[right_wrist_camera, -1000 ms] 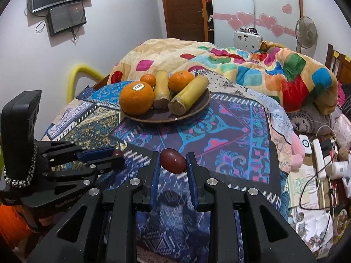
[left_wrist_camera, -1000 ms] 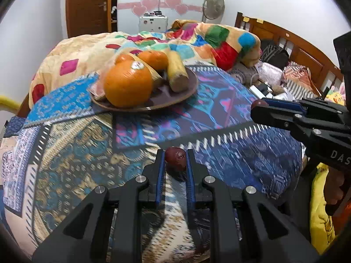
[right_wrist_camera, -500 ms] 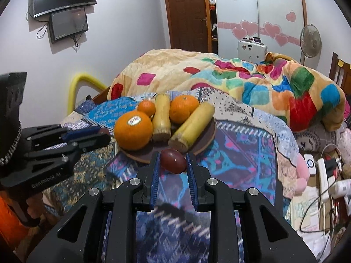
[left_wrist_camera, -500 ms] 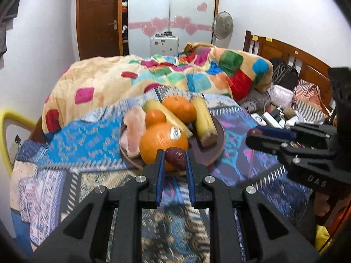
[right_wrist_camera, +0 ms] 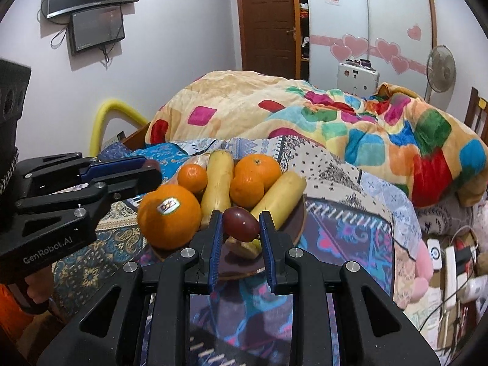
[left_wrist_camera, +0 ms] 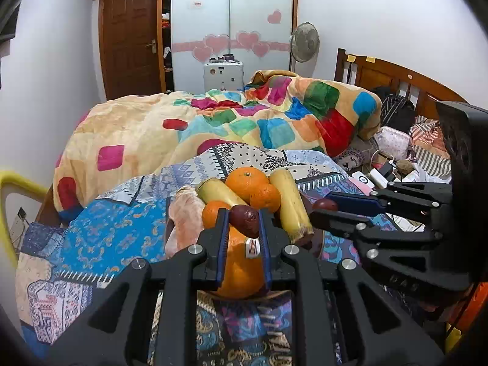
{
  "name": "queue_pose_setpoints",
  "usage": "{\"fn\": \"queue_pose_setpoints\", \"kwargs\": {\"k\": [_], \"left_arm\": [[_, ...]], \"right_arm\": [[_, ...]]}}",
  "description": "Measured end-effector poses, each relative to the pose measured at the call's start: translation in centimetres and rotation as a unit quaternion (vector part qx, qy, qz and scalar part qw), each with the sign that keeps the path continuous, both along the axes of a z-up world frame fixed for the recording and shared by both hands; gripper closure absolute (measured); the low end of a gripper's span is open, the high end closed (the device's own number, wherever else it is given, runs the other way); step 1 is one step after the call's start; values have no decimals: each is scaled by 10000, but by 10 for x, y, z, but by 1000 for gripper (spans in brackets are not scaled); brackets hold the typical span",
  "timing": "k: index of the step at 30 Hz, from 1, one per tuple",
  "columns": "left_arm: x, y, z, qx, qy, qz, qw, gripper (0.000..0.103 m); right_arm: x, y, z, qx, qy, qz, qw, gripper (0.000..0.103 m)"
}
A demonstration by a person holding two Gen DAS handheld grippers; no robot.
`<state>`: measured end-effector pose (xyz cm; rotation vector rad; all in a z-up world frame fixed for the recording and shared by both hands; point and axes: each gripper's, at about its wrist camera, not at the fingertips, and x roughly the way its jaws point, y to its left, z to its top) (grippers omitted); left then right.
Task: Organize fruits
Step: 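Carry both plums onto the plate and open both tools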
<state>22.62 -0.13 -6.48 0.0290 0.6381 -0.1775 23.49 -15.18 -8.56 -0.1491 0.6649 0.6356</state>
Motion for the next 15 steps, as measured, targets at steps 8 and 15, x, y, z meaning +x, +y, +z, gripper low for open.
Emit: {"fn": "queue_pose_setpoints", "kwargs": {"k": [8,15], "left_arm": [[19,-5,-5,150,68,-50,9999,85],[31,1,-13,58,233,-54,9997,85]], "right_arm": [[15,16,-8,-315,-41,115,9994,81],[25,21,-16,-369,121,203,9990,81]]}}
